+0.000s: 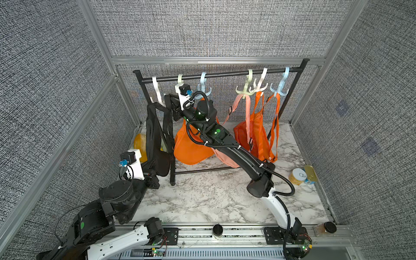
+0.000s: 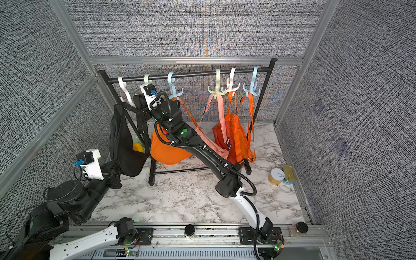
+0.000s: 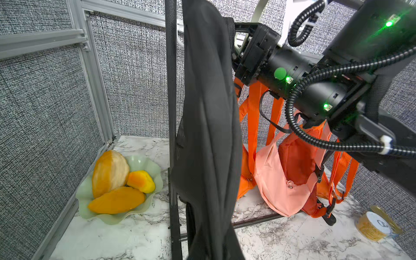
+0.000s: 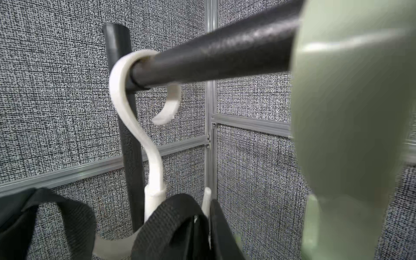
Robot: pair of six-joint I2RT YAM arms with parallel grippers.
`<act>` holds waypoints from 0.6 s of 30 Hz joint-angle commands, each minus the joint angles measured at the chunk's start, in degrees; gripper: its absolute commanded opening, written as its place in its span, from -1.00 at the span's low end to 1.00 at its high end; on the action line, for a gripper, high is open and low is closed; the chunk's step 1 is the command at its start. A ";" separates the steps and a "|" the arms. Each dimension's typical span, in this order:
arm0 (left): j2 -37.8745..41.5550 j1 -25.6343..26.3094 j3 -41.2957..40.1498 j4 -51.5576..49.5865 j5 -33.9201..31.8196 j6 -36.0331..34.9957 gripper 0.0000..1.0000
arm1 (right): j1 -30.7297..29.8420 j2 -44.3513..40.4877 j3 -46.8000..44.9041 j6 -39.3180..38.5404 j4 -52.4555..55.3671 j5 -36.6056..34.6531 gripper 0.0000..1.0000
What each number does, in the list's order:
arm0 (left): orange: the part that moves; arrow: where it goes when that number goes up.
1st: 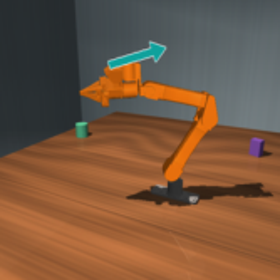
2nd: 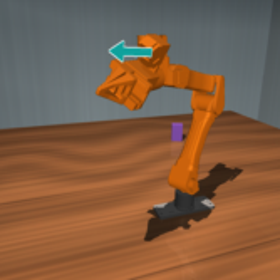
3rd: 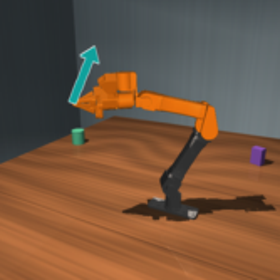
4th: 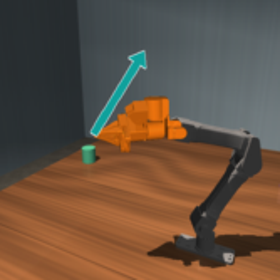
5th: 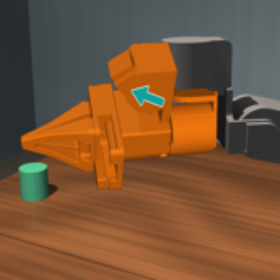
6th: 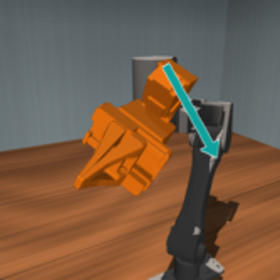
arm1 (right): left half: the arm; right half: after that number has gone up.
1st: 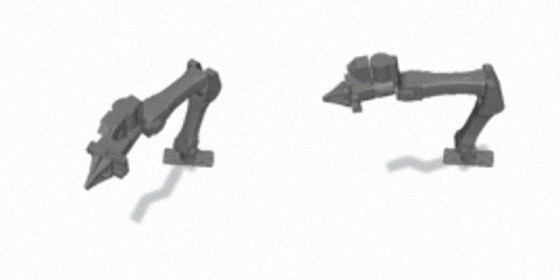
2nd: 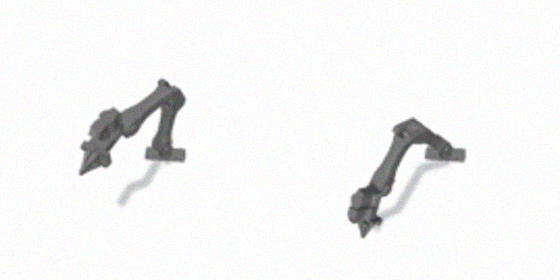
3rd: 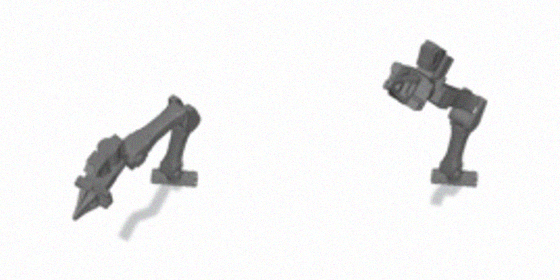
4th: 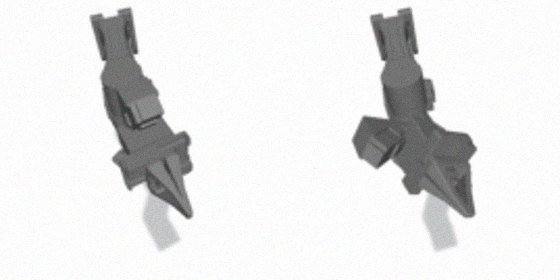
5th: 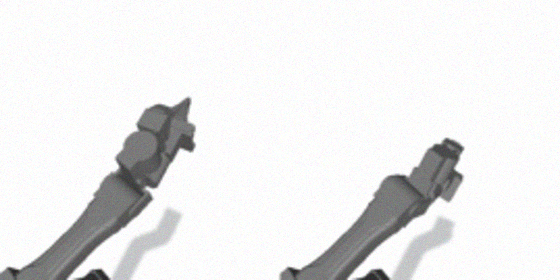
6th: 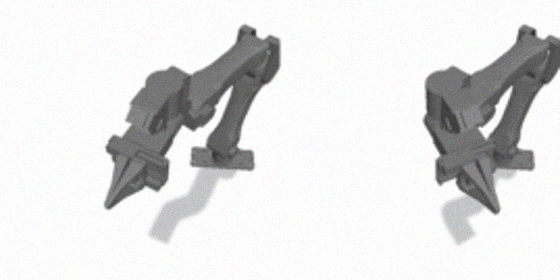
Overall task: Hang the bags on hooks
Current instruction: Hang the bag on the hook.
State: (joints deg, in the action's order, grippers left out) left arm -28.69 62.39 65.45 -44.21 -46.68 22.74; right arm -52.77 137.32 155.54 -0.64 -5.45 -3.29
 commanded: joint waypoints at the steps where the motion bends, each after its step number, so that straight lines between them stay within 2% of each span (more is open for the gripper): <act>1: 0.68 -0.08 0.20 3.51 -0.17 -0.85 -1.00 | -0.66 0.31 0.01 -3.51 -5.69 -1.79 -0.59; 8: 2.65 -0.08 -0.07 2.67 -1.57 0.26 -1.00 | -1.26 2.03 0.55 -9.41 -7.05 -4.59 -0.42; 15: 1.92 -0.08 0.29 -0.48 -1.88 1.82 -1.00 | -1.48 1.79 -0.72 -16.12 -2.91 -6.58 0.05; 18: 2.43 -0.08 0.12 -0.62 -2.01 2.22 -1.00 | -1.54 0.08 -3.69 -16.89 -3.72 -6.39 0.12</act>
State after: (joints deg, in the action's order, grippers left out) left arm -26.61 62.39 65.45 -44.71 -47.90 24.27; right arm -54.17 138.58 152.97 -14.87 -9.10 -8.75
